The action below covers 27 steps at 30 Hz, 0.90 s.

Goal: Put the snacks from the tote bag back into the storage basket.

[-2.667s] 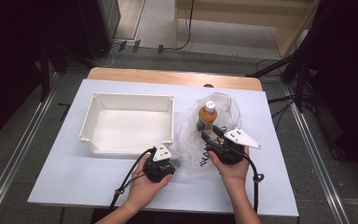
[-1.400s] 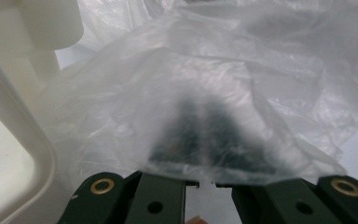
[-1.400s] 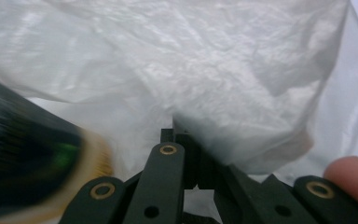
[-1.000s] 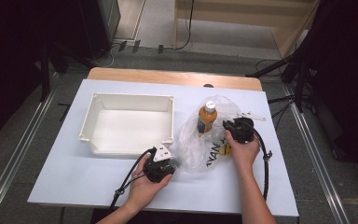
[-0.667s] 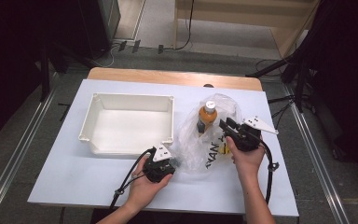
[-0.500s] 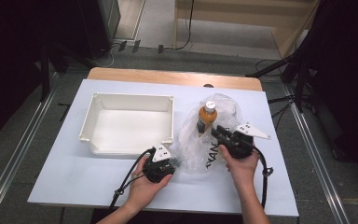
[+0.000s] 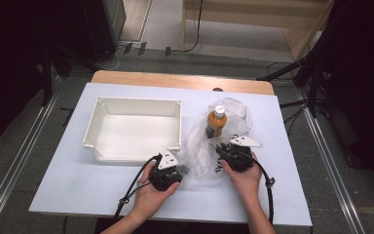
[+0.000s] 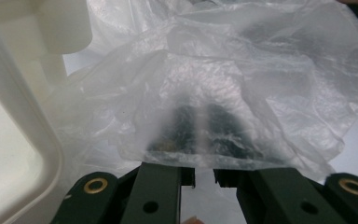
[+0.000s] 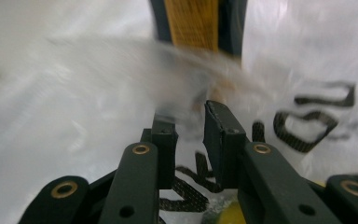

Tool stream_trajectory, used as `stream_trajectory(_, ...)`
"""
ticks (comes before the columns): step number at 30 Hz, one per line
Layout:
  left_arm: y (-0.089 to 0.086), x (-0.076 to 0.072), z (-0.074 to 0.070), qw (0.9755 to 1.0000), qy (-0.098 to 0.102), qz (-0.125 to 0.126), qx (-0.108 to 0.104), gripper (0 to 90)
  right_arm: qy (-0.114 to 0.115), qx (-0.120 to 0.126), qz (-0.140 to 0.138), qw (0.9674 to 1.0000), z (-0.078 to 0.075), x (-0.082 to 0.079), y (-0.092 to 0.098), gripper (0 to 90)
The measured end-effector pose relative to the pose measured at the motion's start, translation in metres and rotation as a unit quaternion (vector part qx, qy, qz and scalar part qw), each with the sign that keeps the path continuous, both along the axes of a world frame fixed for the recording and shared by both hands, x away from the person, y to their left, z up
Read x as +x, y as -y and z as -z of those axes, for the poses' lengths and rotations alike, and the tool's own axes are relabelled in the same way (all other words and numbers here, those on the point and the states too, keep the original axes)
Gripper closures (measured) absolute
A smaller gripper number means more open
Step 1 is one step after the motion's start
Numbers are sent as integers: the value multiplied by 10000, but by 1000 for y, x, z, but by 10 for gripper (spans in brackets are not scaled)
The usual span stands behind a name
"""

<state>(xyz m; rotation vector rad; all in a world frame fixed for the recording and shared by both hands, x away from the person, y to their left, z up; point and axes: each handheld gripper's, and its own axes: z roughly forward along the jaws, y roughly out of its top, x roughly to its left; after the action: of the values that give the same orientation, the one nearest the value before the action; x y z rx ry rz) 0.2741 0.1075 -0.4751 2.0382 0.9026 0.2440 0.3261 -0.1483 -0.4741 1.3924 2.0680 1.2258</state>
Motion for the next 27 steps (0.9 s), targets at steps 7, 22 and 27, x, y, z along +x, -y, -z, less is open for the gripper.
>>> stream_trajectory(7,0,0,0,10000,16,-16,-13,826,789,590,235,9949,-26,-10,9,627)
stream_trajectory(22,0,0,0,10000,32,-11,-6,826,1416,622,371,9873,-54,9,-2,356)
stream_trajectory(27,0,-1,0,10000,35,-3,-13,825,1331,629,436,9881,-56,21,-5,290)
